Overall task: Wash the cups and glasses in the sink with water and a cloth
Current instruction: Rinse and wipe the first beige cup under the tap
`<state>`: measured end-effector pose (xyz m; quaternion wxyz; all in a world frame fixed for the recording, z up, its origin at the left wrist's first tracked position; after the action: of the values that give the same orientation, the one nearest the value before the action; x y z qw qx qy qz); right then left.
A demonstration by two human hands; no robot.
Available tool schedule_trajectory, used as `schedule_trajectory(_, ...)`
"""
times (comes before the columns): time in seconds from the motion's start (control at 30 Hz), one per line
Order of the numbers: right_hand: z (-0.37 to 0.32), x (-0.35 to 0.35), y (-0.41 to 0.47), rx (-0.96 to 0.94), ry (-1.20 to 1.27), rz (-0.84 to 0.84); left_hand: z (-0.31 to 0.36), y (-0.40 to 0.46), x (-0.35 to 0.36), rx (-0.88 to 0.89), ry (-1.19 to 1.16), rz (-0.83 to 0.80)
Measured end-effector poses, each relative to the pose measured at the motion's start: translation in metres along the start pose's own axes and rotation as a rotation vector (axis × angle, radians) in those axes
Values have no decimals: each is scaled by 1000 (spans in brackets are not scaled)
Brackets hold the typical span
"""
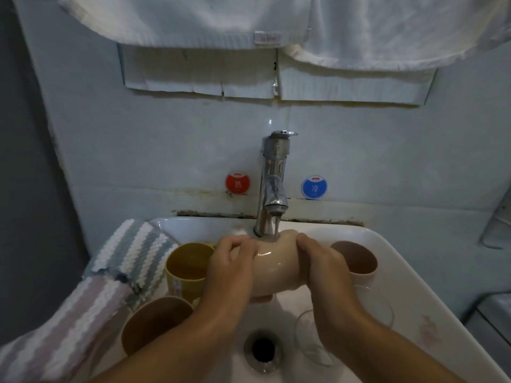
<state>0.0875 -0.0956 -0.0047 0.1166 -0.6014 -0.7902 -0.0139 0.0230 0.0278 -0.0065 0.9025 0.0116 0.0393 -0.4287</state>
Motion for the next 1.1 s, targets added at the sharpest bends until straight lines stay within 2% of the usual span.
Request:
schedule_trajectory(0.1,-2,3,-5,-86,-143,-44,-3,-1,1,-15,-17,-21)
schedule_trajectory(0.23,-3,3,-3,-108,-202,-48,-7,0,3,-62,-41,-19)
schedule_trajectory(0.37,-1,-3,3,-115,-180,-5,-7,1,3,-86,-83,-40)
schedule_trajectory(0.5,2,-7,6,-38,-95,41,-7,-2,4,-63,-78,-71)
schedule_trajectory(0.8,1,2,1,-107,-216,-101,-13,3,3,-94,-57,-15)
schedule_trajectory(1.1,4,0,1,-89,-170,-50,-13,4,3,-88,-60,-10)
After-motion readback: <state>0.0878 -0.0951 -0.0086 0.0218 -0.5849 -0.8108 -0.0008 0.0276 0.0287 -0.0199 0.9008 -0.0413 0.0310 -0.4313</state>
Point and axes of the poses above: each hand's wrist, its own y-axis towards the middle knuckle, its own x-axis out of the palm, z = x × y, the point moved 6 cm from there along y, towards the middle knuckle, and after that the axes turned 5 degrees about y, right-handed, at the moved point
